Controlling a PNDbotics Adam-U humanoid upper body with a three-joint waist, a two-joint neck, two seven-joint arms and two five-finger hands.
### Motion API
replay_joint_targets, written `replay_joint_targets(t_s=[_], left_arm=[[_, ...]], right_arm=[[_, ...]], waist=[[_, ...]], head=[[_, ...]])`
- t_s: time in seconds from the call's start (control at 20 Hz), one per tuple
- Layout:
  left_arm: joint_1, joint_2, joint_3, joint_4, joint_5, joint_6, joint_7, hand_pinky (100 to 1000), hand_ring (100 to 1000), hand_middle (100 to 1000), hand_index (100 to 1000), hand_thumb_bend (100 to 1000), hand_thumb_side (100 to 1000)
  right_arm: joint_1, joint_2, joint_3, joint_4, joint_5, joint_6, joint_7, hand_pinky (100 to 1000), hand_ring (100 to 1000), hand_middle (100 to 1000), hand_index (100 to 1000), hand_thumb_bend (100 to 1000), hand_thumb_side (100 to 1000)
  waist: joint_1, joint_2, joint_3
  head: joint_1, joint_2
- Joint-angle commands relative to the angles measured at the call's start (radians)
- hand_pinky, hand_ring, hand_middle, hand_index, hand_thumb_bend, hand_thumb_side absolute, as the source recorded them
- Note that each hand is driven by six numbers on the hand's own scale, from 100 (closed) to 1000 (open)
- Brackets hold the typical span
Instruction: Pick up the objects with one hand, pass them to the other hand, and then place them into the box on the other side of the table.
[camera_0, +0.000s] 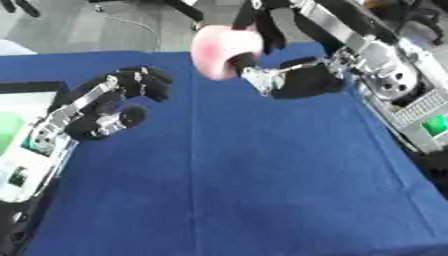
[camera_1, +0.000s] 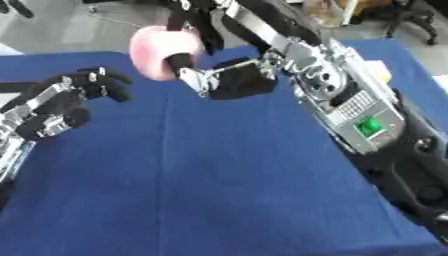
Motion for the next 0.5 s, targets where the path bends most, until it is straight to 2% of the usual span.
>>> replay_joint_targets(t_s=[0.05,0.5], left_arm=[[-0.042,0.033,-0.022,-0.030,0.035,0.002,-0.004,764,734,804,756,537,744],[-0.113,0.034,-0.077,-0.061,0.054,0.005,-0.008,767,736,804,763,542,734]], right_arm=[[-0.021,0.005,0.003,-0.015,-0.015,-0.001,0.017,637,312,170,361,100,100],[-0.045,0.021,0.035,-0.015,-0.011,0.014,0.063,624,301,166,358,100,100]], waist=[[0.001,-0.016,0.000],[0.005,-0.011,0.002]], head=[[-0.005,-0.002],[-0.011,-0.002]])
